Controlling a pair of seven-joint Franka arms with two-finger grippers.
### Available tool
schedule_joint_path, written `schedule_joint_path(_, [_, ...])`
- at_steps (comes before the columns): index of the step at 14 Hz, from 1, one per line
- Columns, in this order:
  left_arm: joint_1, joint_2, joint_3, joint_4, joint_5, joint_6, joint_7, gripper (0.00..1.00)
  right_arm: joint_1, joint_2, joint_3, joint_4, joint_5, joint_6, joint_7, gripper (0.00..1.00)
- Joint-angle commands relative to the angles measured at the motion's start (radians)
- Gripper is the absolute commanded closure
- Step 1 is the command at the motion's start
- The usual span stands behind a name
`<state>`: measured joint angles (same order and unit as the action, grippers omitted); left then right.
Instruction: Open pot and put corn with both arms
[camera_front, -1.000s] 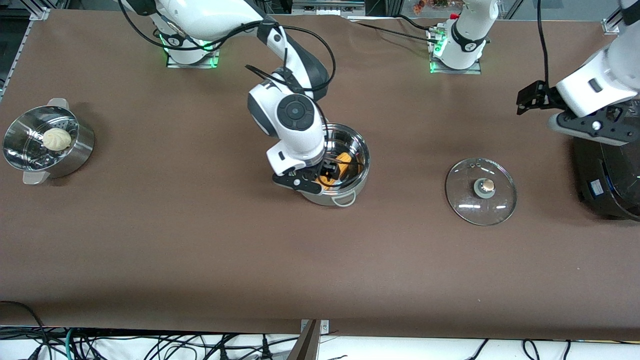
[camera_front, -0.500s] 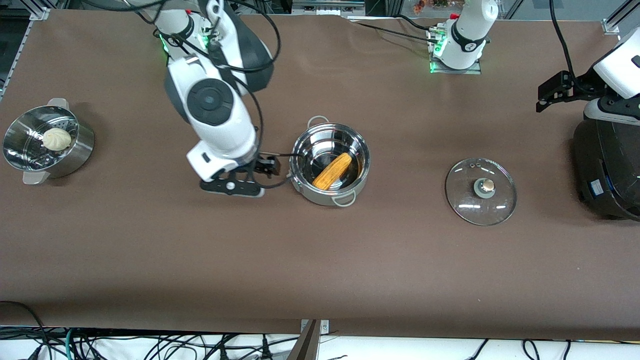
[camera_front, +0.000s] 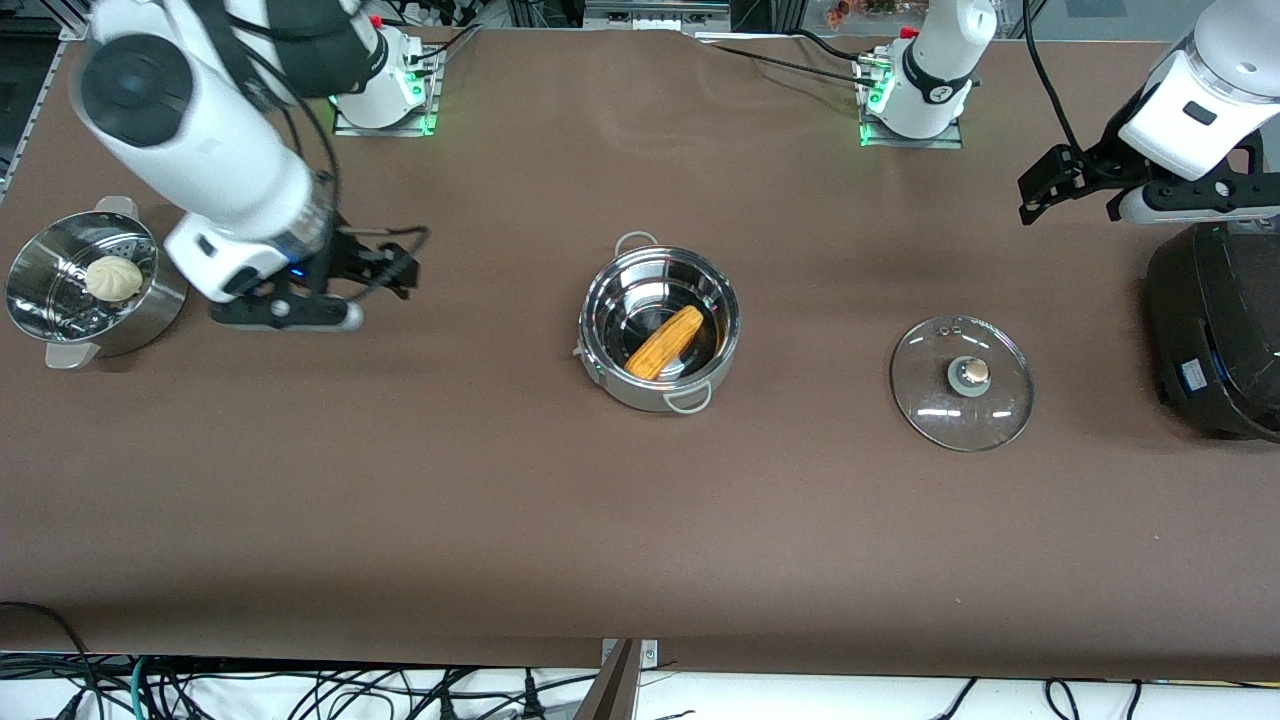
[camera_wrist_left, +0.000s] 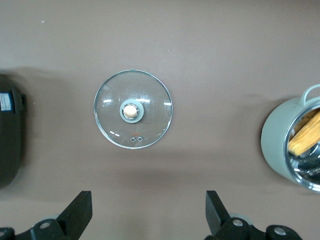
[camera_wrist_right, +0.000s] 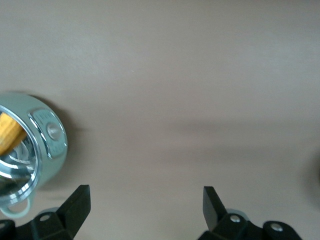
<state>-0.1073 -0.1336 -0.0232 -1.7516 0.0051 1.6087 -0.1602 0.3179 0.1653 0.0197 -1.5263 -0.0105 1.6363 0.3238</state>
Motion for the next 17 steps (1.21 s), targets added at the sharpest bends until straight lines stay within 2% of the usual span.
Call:
schedule_joint_path(1, [0.006, -0.008, 0.016, -0.032, -0.005, 0.020, 0.097, 0.00, -0.100, -0.116, 0.052, -0.090, 0.007, -0.029, -0.106, 0.00])
schedule_joint_path(4, [0.032, 0.015, -0.001, 0.001, -0.005, 0.014, 0.091, 0.00, -0.157, -0.156, 0.046, -0.095, 0.011, -0.072, -0.180, 0.00])
schedule_joint_path(6, [0.118, 0.066, -0.093, 0.078, -0.002, -0.021, 0.090, 0.00, -0.201, -0.168, 0.051, -0.091, 0.011, -0.096, -0.201, 0.00])
schedule_joint_path(7, [0.132, 0.078, -0.115, 0.096, -0.002, -0.030, 0.087, 0.00, -0.218, -0.173, 0.051, -0.092, 0.012, -0.110, -0.228, 0.00])
schedule_joint_path(10, [0.124, 0.080, -0.095, 0.098, -0.002, -0.032, 0.093, 0.00, -0.229, -0.175, 0.034, -0.089, 0.012, -0.116, -0.266, 0.00])
schedule_joint_path(17, [0.133, 0.083, -0.096, 0.104, -0.002, -0.038, 0.094, 0.00, -0.230, -0.161, 0.034, -0.058, 0.015, -0.131, -0.252, 0.00])
